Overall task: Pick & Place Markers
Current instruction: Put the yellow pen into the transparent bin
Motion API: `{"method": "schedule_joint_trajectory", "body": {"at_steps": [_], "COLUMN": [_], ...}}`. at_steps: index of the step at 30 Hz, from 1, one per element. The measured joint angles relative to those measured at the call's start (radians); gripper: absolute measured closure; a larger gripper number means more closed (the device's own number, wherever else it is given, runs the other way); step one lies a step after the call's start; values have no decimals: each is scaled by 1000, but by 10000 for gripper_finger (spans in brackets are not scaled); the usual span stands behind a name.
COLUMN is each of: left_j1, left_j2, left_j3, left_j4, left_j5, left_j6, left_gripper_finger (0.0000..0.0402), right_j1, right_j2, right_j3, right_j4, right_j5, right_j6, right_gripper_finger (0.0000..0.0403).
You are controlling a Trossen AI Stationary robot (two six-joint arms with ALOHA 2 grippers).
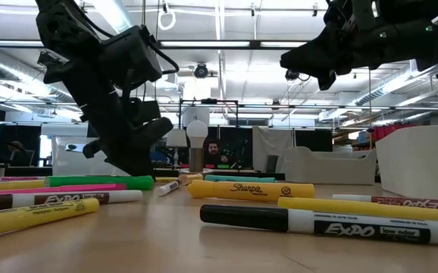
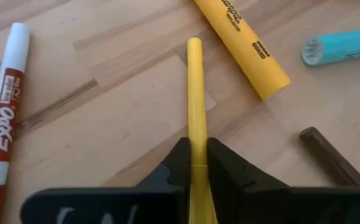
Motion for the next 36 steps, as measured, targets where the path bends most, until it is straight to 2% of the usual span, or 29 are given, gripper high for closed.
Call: {"method": "schedule_joint_trajectory", "body": {"at_steps": [6,13,18,21,27,36], "left_j1": [2,32,147,264,485,611], "left_j2": [-87,-357,-565,-633,-588,-379], "left_j3": [-8,-5,-4,-4,-4,-4], "left_j4": [-38,-132,-318,-426,-510,-489], "left_j5": [-17,-132,-175,-178,-131,-119], "left_j6": [31,150,192,191,185,188], "left_gripper_finger": [366,366,364,363,361,349], "right_j1": [0,0,0,0,0,0], "right_j2": [0,0,0,0,0,0], "right_j3": [0,0,0,0,0,0], "right_j4": [0,-1,-2,-2,-3,-10], "right_j5": [0,0,0,0,0,0], "right_j6": [0,0,0,0,5,7], "right_gripper_finger": [337,337,337,337,337,337]}}
